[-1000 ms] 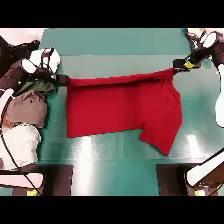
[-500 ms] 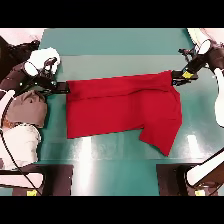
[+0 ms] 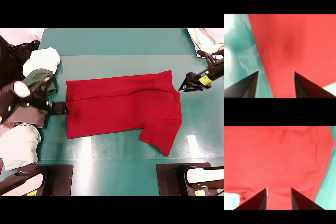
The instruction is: Fold the shirts.
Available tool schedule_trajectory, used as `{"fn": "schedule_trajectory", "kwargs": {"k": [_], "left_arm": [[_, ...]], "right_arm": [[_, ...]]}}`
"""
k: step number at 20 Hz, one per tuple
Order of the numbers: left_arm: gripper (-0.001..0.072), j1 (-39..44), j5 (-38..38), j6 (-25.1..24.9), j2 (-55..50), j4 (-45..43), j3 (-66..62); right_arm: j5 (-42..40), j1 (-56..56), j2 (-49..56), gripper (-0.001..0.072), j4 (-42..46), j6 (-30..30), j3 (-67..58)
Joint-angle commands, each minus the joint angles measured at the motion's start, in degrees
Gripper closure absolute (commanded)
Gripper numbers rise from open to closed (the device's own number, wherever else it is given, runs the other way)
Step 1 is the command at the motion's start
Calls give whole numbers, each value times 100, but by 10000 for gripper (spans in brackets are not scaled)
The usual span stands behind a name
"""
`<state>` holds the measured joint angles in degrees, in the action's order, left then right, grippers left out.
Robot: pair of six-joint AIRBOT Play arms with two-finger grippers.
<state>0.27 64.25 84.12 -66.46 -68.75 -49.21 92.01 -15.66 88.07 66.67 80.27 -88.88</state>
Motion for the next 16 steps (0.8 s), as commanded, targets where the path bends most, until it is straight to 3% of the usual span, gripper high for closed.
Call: {"fn": "schedule_trajectory", "kwargs": {"k": [1, 15, 16], "left_arm": [[208, 4, -79, 328, 905, 192, 1353], [211, 4, -345, 271, 1003, 1049, 2114], [274, 4, -398, 269, 1003, 1091, 2111]], "right_arm": [[-345, -297, -697, 374, -269, -195, 901], [-413, -505, -1285, 375, -271, -240, 1574], [-321, -507, -1285, 375, -267, -240, 1574]]}}
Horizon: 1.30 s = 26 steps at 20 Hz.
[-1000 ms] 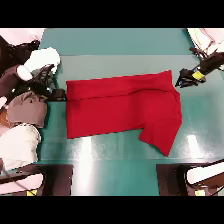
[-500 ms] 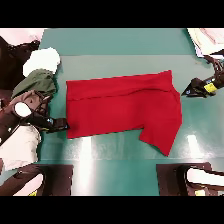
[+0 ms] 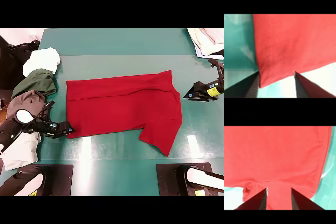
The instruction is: Fold the shirts.
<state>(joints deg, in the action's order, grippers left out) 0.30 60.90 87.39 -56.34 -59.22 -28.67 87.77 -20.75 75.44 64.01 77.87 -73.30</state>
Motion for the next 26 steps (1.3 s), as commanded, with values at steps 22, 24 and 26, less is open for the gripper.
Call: {"fn": "schedule_trajectory", "kwargs": {"k": [22, 24, 26], "left_arm": [[684, 2, 304, -684, 26, 398, -859], [684, 2, 304, -684, 26, 396, -859], [684, 2, 306, -684, 26, 398, -859]], "right_arm": [[-1491, -745, -1587, 389, 291, 74, 4210], [-1606, -745, -1587, 389, 219, 72, 4210], [-1788, -745, -1587, 398, -63, 70, 4210]]}}
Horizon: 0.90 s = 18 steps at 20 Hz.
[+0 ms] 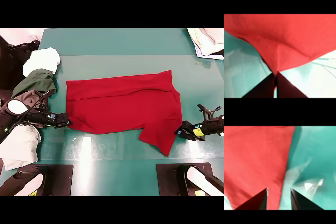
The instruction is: Fold the shirts.
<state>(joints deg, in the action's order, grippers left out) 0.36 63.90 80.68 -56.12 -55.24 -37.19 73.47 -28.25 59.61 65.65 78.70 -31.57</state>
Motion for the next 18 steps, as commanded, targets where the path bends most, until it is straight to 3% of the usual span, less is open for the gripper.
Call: {"fn": "schedule_trajectory", "kwargs": {"k": [1, 5, 6, 7, 9, 13, 16, 18], "left_arm": [[684, -4, 7, -13, 4, 0, -7], [684, -4, 22, -13, 4, -2, -7], [683, -4, 46, -13, 4, -2, -7], [683, -4, 76, -13, 4, -2, -7], [684, -4, 133, -15, 4, -9, -7], [685, -4, 577, -20, 7, -9, -7], [685, 4, 1126, -109, 13, -4, -7], [685, 155, 1307, -142, 173, -52, -9]], "right_arm": [[-426, 4, -2, 398, -319, -13, 37], [-262, 4, 326, 405, -315, -15, 37], [-227, 4, 448, 435, -317, -63, 37], [-190, 4, 520, 598, -315, -188, 37], [-87, -11, 476, 697, -293, -374, 37], [693, -306, -391, 699, -208, -354, -22], [1580, -339, -1235, 699, 216, 52, -184], [1753, -326, -1635, 699, 192, 177, -286]]}}
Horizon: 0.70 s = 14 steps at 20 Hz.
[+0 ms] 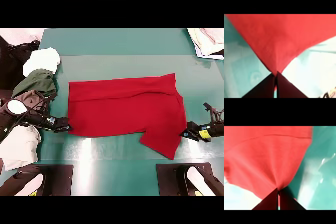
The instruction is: Fold the shirts.
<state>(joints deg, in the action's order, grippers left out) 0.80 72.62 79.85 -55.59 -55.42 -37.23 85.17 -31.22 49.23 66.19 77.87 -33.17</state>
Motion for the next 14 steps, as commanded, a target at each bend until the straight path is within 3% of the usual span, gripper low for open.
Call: {"fn": "schedule_trajectory", "kwargs": {"k": [1, 7, 10, 14], "left_arm": [[685, 188, 407, -57, 317, -59, -4], [684, 221, -433, 247, 1054, -428, -542], [685, 219, -1606, 245, 1034, -531, -669], [684, 219, -2485, 575, 922, -1029, -669]], "right_arm": [[564, 24, -719, 700, 136, 350, -184], [-258, 994, -787, 700, 133, 535, -1207], [-584, 1307, -190, 700, 160, 562, -1980], [-1049, 1510, 852, 700, 157, 560, -2879]]}}
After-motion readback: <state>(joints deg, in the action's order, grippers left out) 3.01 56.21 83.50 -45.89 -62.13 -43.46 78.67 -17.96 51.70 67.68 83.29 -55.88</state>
